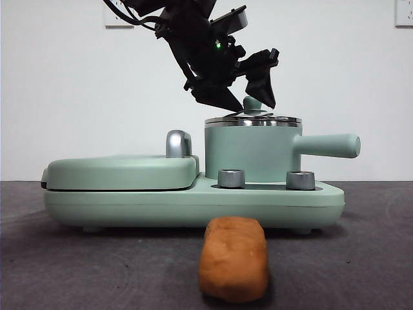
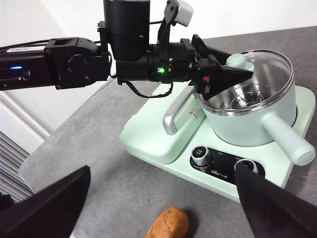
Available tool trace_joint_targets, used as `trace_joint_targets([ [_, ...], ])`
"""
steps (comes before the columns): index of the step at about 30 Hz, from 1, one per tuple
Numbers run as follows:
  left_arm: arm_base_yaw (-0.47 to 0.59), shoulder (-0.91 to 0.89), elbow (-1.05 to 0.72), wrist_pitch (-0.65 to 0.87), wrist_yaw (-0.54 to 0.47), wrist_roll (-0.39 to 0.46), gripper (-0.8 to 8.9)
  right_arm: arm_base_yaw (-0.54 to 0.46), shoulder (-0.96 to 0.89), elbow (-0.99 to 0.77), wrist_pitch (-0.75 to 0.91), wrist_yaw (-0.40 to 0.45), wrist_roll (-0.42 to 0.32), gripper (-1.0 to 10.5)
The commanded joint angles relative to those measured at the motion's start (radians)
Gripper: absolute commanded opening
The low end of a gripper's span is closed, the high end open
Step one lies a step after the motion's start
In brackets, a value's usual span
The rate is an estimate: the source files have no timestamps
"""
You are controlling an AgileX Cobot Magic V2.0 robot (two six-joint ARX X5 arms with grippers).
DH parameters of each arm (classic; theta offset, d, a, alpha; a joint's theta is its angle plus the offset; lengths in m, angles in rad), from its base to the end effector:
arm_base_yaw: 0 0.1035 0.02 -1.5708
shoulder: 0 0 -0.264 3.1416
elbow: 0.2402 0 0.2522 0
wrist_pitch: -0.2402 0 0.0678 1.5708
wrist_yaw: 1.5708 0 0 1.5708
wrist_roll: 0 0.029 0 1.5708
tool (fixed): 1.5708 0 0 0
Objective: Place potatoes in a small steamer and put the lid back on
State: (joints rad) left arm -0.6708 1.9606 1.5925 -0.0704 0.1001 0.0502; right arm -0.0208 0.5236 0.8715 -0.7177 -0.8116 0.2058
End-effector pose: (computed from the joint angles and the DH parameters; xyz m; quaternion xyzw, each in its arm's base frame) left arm 0.3569 -0.2870 0.2745 0.0839 0.1994 -0.3721 0.9026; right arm 0.0834 0.0193 0.3437 0.1671 0.2061 0.3593 0.8947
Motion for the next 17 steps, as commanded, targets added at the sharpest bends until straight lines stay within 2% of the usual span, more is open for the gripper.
trace_joint_targets([
  [1,-0.008,0.023,0.026,0.019,-0.003,0.011,2.34,0.001,0.004,0.019,0.006,0.0,-0.005,4.7],
  [12,-0.008,0.023,0.026,0.049,-0.003,0.014,0.52,0.001,0.004,0.019,0.006,0.0,-0.004,4.7],
  [17,-0.008,0.023,0.029,0.05,-0.003,0.013,0.51,0.001,0.004,0.019,0.006,0.0,-0.004,4.7],
])
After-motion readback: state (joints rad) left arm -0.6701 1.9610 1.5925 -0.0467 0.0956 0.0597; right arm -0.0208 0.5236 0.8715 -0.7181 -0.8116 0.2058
